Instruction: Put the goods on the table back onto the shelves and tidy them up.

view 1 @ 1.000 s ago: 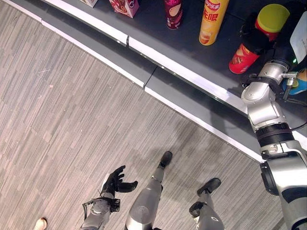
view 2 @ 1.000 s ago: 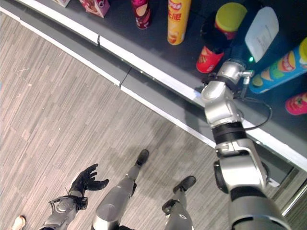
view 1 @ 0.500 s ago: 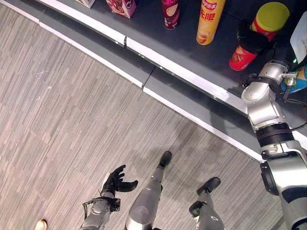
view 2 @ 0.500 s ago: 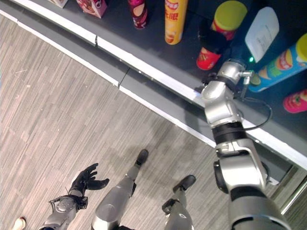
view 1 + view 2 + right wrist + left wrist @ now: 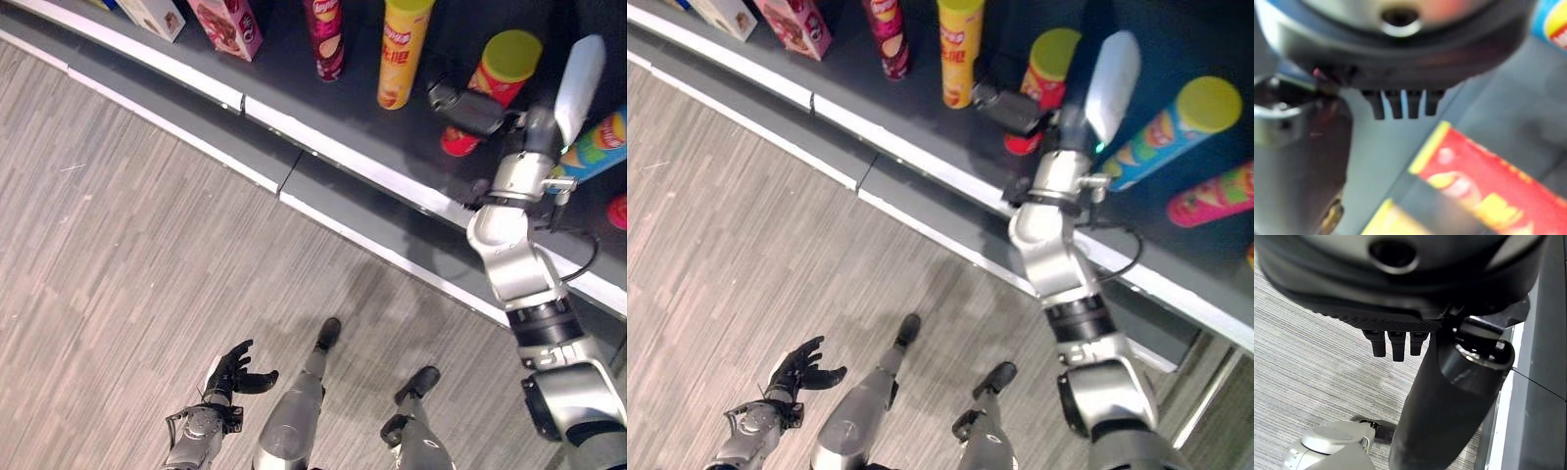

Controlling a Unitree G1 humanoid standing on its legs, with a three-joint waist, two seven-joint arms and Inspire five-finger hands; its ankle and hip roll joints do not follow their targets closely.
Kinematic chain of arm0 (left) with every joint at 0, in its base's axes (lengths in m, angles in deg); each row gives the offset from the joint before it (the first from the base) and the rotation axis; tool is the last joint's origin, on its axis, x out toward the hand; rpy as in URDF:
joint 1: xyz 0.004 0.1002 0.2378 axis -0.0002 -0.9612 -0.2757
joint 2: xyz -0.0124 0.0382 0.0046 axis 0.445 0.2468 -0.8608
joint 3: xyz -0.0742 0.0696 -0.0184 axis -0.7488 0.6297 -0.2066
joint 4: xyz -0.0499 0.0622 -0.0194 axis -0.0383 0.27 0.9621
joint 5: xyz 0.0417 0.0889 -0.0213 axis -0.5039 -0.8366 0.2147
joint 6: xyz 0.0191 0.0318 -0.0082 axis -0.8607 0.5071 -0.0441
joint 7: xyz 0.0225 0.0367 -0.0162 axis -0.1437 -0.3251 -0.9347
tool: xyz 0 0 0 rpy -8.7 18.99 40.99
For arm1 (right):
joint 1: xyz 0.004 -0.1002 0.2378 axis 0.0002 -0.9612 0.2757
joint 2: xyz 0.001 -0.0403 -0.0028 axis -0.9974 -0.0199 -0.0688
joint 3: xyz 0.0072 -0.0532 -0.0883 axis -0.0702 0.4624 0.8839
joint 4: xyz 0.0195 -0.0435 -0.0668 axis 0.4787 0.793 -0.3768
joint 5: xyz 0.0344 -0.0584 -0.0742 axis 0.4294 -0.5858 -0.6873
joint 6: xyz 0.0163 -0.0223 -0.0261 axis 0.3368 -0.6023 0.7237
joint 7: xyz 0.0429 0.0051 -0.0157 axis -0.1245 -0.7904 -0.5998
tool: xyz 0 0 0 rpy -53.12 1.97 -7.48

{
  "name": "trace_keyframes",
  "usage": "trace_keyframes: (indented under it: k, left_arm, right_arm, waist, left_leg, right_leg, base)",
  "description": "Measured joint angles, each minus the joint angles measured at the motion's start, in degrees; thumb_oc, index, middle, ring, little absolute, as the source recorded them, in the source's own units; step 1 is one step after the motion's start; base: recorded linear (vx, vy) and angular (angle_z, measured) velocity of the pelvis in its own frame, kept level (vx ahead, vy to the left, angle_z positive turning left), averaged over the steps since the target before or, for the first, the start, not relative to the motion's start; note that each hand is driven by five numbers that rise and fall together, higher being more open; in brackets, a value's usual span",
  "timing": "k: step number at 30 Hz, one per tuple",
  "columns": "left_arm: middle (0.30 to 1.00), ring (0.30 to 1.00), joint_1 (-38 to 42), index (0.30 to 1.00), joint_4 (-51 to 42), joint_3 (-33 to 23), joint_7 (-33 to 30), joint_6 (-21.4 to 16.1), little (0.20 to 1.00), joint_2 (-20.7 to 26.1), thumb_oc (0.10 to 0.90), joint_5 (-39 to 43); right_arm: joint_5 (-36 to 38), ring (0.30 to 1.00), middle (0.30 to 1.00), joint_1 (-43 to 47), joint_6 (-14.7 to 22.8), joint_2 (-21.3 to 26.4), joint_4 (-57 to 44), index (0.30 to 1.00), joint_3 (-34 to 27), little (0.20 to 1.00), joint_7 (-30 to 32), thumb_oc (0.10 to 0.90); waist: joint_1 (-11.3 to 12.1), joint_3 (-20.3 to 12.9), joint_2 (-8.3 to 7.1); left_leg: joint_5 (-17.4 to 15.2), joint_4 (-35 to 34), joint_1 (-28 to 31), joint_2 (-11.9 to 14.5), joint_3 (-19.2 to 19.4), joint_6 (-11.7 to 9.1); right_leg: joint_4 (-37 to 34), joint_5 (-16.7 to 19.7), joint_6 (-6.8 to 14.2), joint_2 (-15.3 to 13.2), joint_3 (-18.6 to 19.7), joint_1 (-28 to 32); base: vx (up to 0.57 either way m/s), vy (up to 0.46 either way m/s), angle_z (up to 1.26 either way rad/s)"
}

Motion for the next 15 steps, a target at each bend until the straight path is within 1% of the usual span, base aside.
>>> trace_keyframes:
  k: [1, 2, 4, 5, 6, 7, 8, 9, 10, 12, 13, 14, 15]
  left_arm:
    - [0.9, 0.9, 0.1, 0.9, 0.7, -0.5, 0.0, 0.6, 0.9, 0.2, 0.8, -0.7]
    - [0.9, 0.9, -0.1, 0.9, 2.2, -1.7, 0.2, 1.1, 0.9, 0.3, 0.8, -1.3]
    - [0.9, 0.9, -0.1, 0.9, 4.3, -4.5, 0.7, 1.9, 0.9, 0.1, 0.8, -3.1]
    - [0.9, 0.9, -0.3, 0.9, 5.2, -5.8, 1.2, 2.3, 0.9, 0.3, 0.8, -3.6]
    - [0.9, 0.9, -0.8, 0.9, 5.8, -6.9, 1.8, 2.3, 0.9, 0.6, 0.8, -3.9]
    - [0.9, 0.9, -1.2, 0.9, 5.9, -7.0, 2.0, 2.4, 0.9, 1.2, 0.8, -4.4]
    - [0.9, 0.9, -1.4, 0.9, 6.1, -7.2, 2.8, 2.4, 0.9, 1.5, 0.8, -5.2]
    - [0.9, 0.9, -1.4, 0.9, 6.3, -7.4, 3.1, 2.3, 0.9, 1.4, 0.8, -5.6]
    - [0.9, 0.9, -2.6, 0.9, 7.7, -8.4, 4.0, 2.3, 0.9, 1.3, 0.8, -5.9]
    - [0.9, 0.9, -3.1, 0.9, 10.2, -8.4, 5.0, 2.5, 0.9, 1.2, 0.8, -6.2]
    - [0.9, 0.9, -3.6, 0.9, 11.3, -8.4, 5.3, 2.5, 0.9, 1.1, 0.8, -6.2]
    - [0.9, 0.9, -5.7, 0.9, 12.0, -8.4, 6.2, 2.5, 0.9, 0.8, 0.8, -6.3]
    - [0.9, 0.9, -5.7, 0.9, 12.5, -8.4, 6.4, 2.5, 0.9, 0.7, 0.8, -6.3]
  right_arm:
    - [0.6, 0.9, 0.9, -2.4, 1.1, -1.1, -1.1, 0.9, 0.9, 0.9, -1.9, 0.8]
    - [1.5, 0.9, 0.9, -7.3, 2.2, -3.4, -3.5, 0.9, 2.9, 0.9, -4.3, 0.8]
    - [8.9, 0.9, 0.9, -14.3, 5.0, -5.0, -8.0, 0.9, 3.7, 0.9, -11.0, 0.8]
    - [12.9, 0.9, 0.9, -18.3, 6.3, -4.4, -9.5, 0.9, 5.3, 0.9, -14.5, 0.8]
    - [16.4, 0.9, 0.9, -21.5, 6.9, -2.5, -10.7, 0.9, 6.8, 0.9, -18.8, 0.8]
    - [19.3, 0.9, 0.9, -24.2, 7.5, -0.6, -11.3, 0.9, 7.5, 0.9, -22.5, 0.8]
    - [23.1, 0.9, 0.9, -27.6, 8.4, 0.7, -11.6, 0.9, 7.0, 0.9, -25.9, 0.8]
    - [24.9, 0.9, 0.9, -29.1, 8.7, 0.9, -11.8, 0.9, 6.4, 0.9, -27.6, 0.8]
    - [30.4, 0.9, 0.9, -33.8, 9.0, 1.2, -12.6, 0.9, 5.9, 0.9, -32.1, 0.8]
    - [36.1, 0.9, 0.9, -39.0, 9.0, 3.2, -12.8, 0.9, 5.9, 0.9, -37.5, 0.8]
    - [38.5, 0.9, 0.9, -42.3, 9.0, 3.4, -12.7, 0.9, 5.8, 0.9, -40.0, 0.8]
    - [42.2, 0.9, 0.9, -48.2, 8.5, 4.5, -12.0, 0.9, 6.8, 0.9, -44.8, 0.8]
    - [42.7, 0.9, 0.9, -49.7, 8.5, 5.3, -11.0, 0.9, 7.3, 0.9, -46.0, 0.8]
  waist:
    - [-1.1, -1.0, -1.55]
    - [-2.2, -2.3, -3.89]
    - [-3.3, -3.6, -6.28]
    - [-3.5, -4.4, -7.57]
    - [-3.3, -5.4, -8.61]
    - [-4.4, -6.4, -9.61]
    - [-5.4, -7.2, -10.21]
    - [-5.5, -7.5, -10.26]
    - [-6.2, -9.0, -10.58]
    - [-8.0, -10.4, -10.5]
    - [-9.1, -11.4, -10.33]
    - [-11.6, -14.0, -9.51]
    - [-12.9, -15.2, -8.93]
  left_leg:
    - [-0.2, 0.0, 0.6, 0.1, 0.7, 0.0]
    - [-0.4, 0.0, 1.4, 0.3, 1.4, -0.1]
    - [-1.1, 0.0, 3.0, 0.5, 2.3, -0.4]
    - [-1.6, 0.0, 3.9, 0.7, 3.1, -0.3]
    - [-1.8, 0.0, 4.3, 0.7, 3.9, -0.3]
    - [-1.9, 0.0, 4.6, 0.9, 4.4, -0.2]
    - [-2.1, 0.0, 4.8, 1.0, 4.7, -0.2]
    - [-2.1, 0.0, 4.9, 1.0, 5.0, -0.1]
    - [-2.3, -0.1, 5.6, 0.9, 5.6, 0.2]
    - [-2.6, -0.3, 6.9, 0.9, 6.9, 0.6]
    - [-2.6, -0.7, 7.9, 1.0, 7.6, 0.6]
    - [-3.3, -0.8, 9.6, 1.3, 9.4, 0.6]
    - [-3.5, -0.8, 9.9, 1.5, 9.7, 0.6]
  right_leg:
    - [0.0, 0.0, 0.0, 0.0, 0.8, 0.2]
    - [0.0, -0.1, 0.1, 0.1, 1.5, 0.5]
    - [0.0, -0.1, 0.1, 0.2, 2.3, 1.7]
    - [0.0, -0.2, 0.2, 0.3, 3.1, 2.1]
    - [0.0, -0.2, 0.2, 0.3, 3.7, 2.2]
    - [0.0, -0.3, 0.3, 0.4, 4.3, 2.1]
    - [0.0, -0.4, 0.5, 0.4, 4.6, 2.1]
    - [0.0, -0.5, 0.6, 0.4, 4.6, 2.2]
    - [0.0, -0.4, 0.5, 0.3, 5.0, 2.5]
    - [0.0, -0.4, 0.6, 0.2, 6.4, 3.0]
    - [0.0, -0.4, 0.6, 0.2, 6.7, 3.4]
    - [0.0, -0.4, 0.6, 0.3, 8.3, 3.9]
    - [0.0, -0.5, 0.7, 0.5, 8.7, 4.0]
  base:
    - [0.11, 0.02, -0.28]
    - [0.09, 0.028, -0.3]
    - [0.09, 0.01, -0.26]
    - [0.07, -0.009, -0.34]
    - [0.08, 0.022, -0.35]
    - [0.09, 0.016, -0.25]
    - [0.07, 0.026, -0.1]
    - [0.04, 0.024, -0.13]
    - [0.06, 0.039, -0.21]
    - [0.06, 0.044, -0.31]
    - [0.05, 0.034, -0.55]
    - [0.12, 0.012, -0.52]
    - [0.14, -0.001, -0.6]
